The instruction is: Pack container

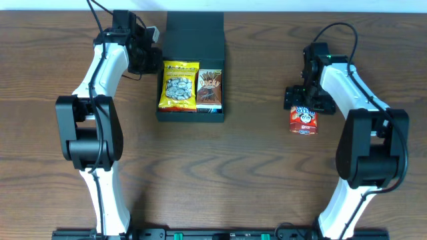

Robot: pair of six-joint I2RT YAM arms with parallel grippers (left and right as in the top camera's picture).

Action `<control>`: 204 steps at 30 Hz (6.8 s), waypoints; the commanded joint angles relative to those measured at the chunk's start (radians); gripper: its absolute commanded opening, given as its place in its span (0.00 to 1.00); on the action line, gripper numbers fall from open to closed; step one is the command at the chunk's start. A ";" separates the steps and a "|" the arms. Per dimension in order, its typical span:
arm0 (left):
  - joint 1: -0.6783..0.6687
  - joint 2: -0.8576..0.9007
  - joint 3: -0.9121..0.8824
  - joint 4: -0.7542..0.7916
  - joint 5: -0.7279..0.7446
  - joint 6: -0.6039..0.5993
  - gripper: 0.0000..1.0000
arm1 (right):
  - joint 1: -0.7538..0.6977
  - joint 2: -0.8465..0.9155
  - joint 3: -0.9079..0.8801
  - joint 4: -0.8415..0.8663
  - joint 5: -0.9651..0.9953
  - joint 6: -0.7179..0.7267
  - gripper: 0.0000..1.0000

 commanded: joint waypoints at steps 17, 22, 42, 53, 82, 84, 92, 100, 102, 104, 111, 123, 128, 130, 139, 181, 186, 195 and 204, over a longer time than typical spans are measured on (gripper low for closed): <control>0.005 -0.014 0.005 -0.003 0.027 0.019 0.06 | -0.003 0.055 0.003 -0.008 -0.098 0.013 0.62; 0.006 -0.015 0.023 -0.004 0.068 0.018 0.46 | -0.003 0.055 0.083 -0.066 -0.105 0.013 0.57; 0.111 -0.015 0.320 -0.106 0.060 0.028 0.95 | 0.230 0.055 0.581 -0.165 -0.195 0.108 0.54; 0.245 -0.015 0.320 -0.104 0.034 0.057 0.95 | 0.464 0.095 0.581 -0.015 -0.213 0.266 0.51; 0.262 -0.015 0.320 -0.106 0.035 0.056 0.95 | 0.503 0.227 0.674 -0.064 -0.241 0.206 0.86; 0.262 -0.015 0.320 -0.106 0.035 0.056 0.95 | 0.500 0.227 0.727 -0.069 -0.238 0.182 0.79; 0.262 -0.014 0.320 -0.114 0.034 0.056 0.95 | 0.502 0.227 0.839 -0.235 -0.206 0.077 0.01; 0.248 -0.011 0.320 -0.113 0.033 0.057 0.95 | 0.505 0.228 0.645 -0.208 -0.274 0.042 0.01; 0.242 -0.011 0.320 -0.113 0.029 0.057 0.95 | 0.504 0.228 0.588 -0.175 -0.289 0.032 0.02; 0.235 -0.011 0.320 -0.113 0.019 0.057 0.95 | 0.504 0.228 0.542 -0.143 -0.311 0.027 0.01; 0.211 -0.011 0.320 -0.116 0.019 0.057 0.95 | 0.491 0.227 0.547 -0.121 -0.310 0.026 0.01; 0.177 -0.005 0.318 -0.142 0.018 0.056 0.95 | 0.434 0.169 0.784 -0.140 -0.213 -0.058 0.01; 0.154 0.048 0.314 -0.146 0.021 0.024 0.95 | 0.327 0.192 0.746 -0.047 -0.285 -0.046 0.01; 0.145 0.074 0.314 -0.160 0.035 0.000 0.95 | 0.277 0.210 0.745 -0.043 -0.336 -0.032 0.01; 0.148 0.131 0.307 -0.338 0.013 -0.015 0.95 | 0.132 0.332 0.740 -0.188 -0.539 -0.073 0.01; -0.051 0.138 0.145 -0.216 0.207 -0.082 0.06 | 0.127 0.401 0.764 -0.319 -0.451 -0.204 0.01; 0.022 0.138 0.220 -0.126 0.169 -0.124 0.06 | 0.020 0.401 0.777 -0.217 -0.486 -0.144 0.02; 0.027 0.196 0.220 0.096 0.146 -0.309 0.06 | 0.018 0.470 0.769 0.051 -0.681 -0.050 0.01; -0.002 0.281 0.220 0.211 0.278 -0.434 0.06 | 0.039 0.594 0.769 0.183 -0.905 0.084 0.01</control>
